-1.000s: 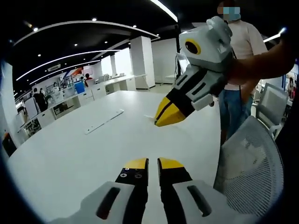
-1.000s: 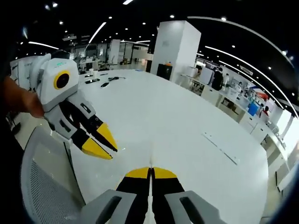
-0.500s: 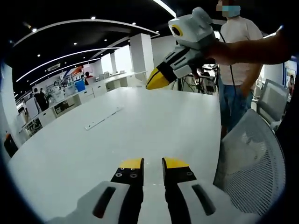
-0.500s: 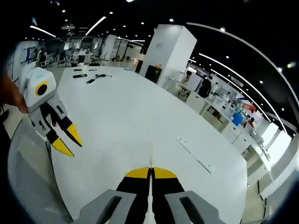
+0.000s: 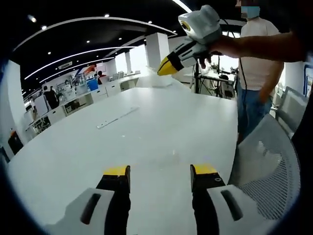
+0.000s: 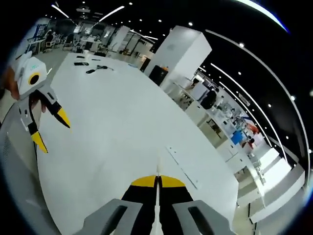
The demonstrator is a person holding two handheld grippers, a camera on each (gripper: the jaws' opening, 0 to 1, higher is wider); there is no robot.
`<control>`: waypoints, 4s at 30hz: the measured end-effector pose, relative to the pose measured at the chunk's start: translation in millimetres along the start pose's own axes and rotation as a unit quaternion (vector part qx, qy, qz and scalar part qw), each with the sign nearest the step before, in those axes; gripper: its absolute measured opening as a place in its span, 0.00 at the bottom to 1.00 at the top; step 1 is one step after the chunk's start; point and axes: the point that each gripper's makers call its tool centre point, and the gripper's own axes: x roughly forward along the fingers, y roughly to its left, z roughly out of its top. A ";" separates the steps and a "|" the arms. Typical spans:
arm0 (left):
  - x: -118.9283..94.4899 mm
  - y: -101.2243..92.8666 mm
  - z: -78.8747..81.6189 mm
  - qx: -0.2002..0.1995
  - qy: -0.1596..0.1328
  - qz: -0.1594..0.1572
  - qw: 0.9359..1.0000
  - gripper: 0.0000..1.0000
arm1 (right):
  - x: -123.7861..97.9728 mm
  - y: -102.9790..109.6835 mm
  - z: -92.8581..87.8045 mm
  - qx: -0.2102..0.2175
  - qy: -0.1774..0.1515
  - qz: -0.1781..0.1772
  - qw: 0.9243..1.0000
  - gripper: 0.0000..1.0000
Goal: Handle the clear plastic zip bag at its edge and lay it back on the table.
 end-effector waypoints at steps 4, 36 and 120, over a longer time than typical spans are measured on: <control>-2.2 2.1 0.4 -0.030 -0.005 0.013 0.999 0.76 | 6.0 -6.1 0.5 -0.005 0.002 -0.004 1.000 0.00; -17.4 11.1 -18.0 -0.063 0.007 0.040 0.997 0.86 | 29.6 49.9 19.9 -0.091 0.010 0.062 0.994 0.00; 6.9 -9.6 -33.6 0.035 0.074 -0.034 0.996 0.64 | 0.4 162.4 -35.5 -0.033 0.042 0.199 0.978 0.00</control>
